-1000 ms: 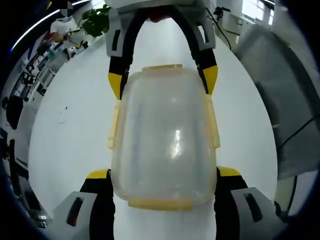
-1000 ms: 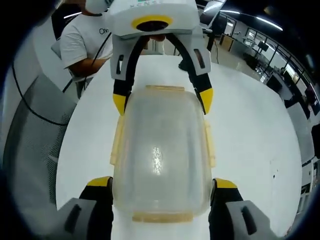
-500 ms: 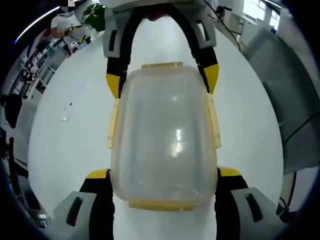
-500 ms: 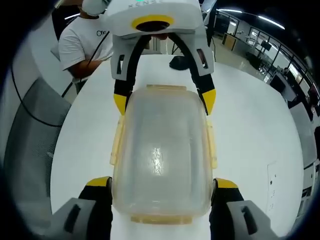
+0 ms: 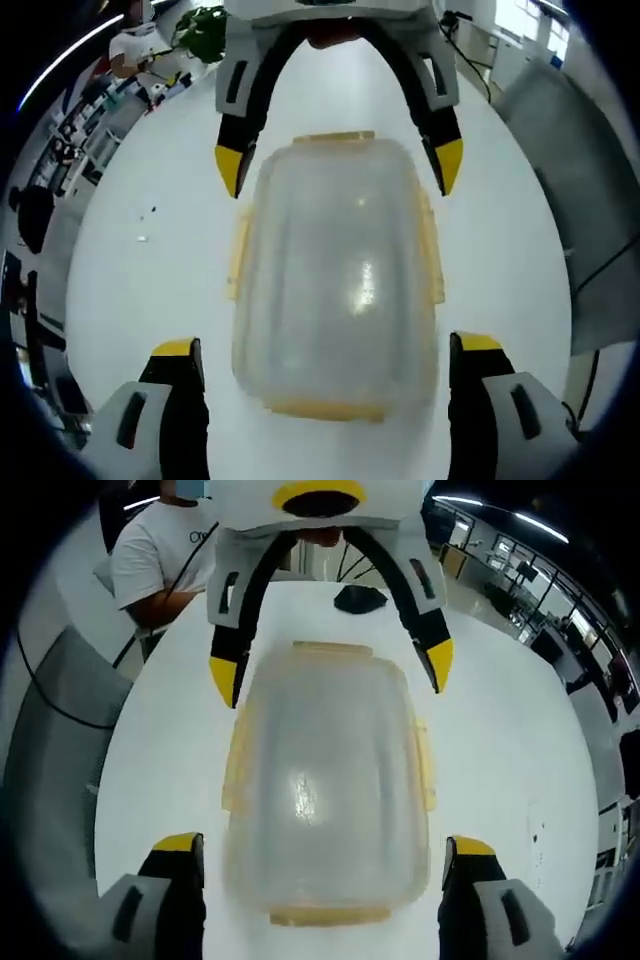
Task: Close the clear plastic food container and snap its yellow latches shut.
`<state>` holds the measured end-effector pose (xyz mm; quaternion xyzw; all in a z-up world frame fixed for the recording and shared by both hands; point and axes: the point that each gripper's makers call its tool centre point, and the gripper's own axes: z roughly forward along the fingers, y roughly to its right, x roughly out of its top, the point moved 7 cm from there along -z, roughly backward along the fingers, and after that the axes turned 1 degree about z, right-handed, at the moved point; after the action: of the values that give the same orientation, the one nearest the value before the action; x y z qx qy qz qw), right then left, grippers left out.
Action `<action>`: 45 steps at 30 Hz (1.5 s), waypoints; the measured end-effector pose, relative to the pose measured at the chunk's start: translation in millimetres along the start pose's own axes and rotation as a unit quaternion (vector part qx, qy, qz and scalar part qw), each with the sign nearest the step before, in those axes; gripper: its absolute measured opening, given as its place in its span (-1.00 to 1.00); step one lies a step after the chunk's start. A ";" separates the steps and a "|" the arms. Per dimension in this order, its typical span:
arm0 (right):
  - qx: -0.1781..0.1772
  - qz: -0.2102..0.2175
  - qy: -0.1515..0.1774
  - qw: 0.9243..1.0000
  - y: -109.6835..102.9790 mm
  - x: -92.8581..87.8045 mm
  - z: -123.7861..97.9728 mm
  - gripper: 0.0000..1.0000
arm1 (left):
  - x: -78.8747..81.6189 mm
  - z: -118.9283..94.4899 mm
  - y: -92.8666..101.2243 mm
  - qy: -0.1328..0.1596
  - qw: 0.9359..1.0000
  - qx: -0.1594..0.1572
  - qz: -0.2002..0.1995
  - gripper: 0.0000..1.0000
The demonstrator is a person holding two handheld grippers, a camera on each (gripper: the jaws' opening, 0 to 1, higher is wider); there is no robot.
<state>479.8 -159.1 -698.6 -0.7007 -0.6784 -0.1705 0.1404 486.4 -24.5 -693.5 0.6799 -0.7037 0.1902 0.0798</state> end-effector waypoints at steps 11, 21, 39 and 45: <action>-0.032 0.000 0.007 0.999 -11.2 11.9 -22.0 0.98 | 5.4 -17.4 13.3 0.003 1.000 0.018 -0.002 0.99; -0.062 0.024 0.024 0.997 -32.0 12.3 -42.9 0.98 | 4.2 -39.7 27.3 0.008 0.998 0.053 -0.021 0.99; -0.129 0.119 0.084 0.981 -73.5 -7.6 -79.8 0.98 | -4.9 -72.1 80.1 0.039 0.988 0.101 -0.108 0.99; -0.134 0.154 0.112 0.973 -96.8 -17.9 -91.1 0.98 | 3.0 -79.4 99.4 0.059 0.984 0.116 -0.125 0.99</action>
<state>378.3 -210.4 -627.4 -0.7860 -0.5131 -0.3129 0.1449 376.5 2.9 -635.5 0.7545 -0.5807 0.2987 0.0652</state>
